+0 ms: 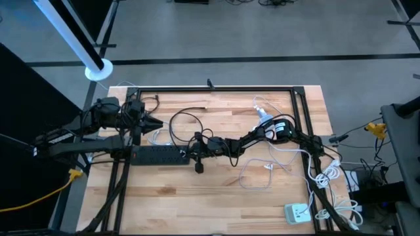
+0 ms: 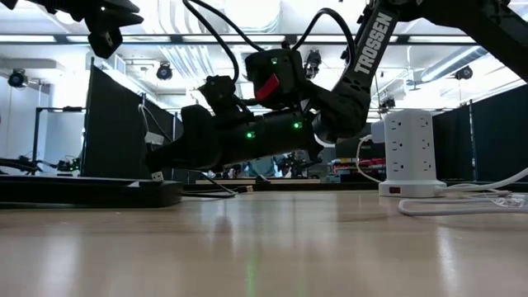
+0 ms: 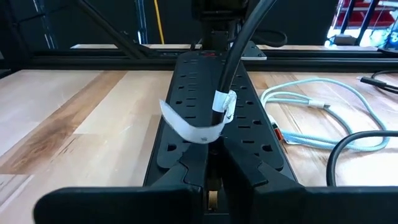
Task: Insert USB
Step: Insert the bottom black charger cable into the black outlet extension
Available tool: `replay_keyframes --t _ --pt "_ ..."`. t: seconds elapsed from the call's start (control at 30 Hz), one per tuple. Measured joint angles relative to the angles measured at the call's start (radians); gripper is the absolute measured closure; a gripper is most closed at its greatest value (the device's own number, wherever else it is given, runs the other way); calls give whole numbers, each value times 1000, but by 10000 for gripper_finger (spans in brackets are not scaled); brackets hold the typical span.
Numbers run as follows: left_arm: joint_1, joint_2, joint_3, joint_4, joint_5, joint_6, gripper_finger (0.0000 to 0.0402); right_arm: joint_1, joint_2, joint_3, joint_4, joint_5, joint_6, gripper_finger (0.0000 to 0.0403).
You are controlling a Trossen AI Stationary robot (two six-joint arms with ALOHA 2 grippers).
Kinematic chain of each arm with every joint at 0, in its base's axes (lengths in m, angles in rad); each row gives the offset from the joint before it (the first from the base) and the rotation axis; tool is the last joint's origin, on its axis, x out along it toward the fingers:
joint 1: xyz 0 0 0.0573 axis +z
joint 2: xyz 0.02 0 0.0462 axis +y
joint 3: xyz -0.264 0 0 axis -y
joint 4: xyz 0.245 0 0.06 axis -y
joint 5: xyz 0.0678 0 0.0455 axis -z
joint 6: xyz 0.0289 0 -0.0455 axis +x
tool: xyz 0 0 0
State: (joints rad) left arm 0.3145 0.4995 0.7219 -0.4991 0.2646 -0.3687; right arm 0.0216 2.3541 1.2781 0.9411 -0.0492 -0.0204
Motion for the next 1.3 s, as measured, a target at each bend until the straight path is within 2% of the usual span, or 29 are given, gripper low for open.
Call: replay_keyframes --t 0.67,1.0,1.3 --pt "0 -16 -13 -17 0 19 338 11 -7 -41 -41 -6 29 385" --pt "0 -25 -13 -36 0 18 338 11 -20 -47 -141 -22 29 385" --pt "0 -24 -13 -50 0 23 338 11 -77 -48 -301 -38 12 385"
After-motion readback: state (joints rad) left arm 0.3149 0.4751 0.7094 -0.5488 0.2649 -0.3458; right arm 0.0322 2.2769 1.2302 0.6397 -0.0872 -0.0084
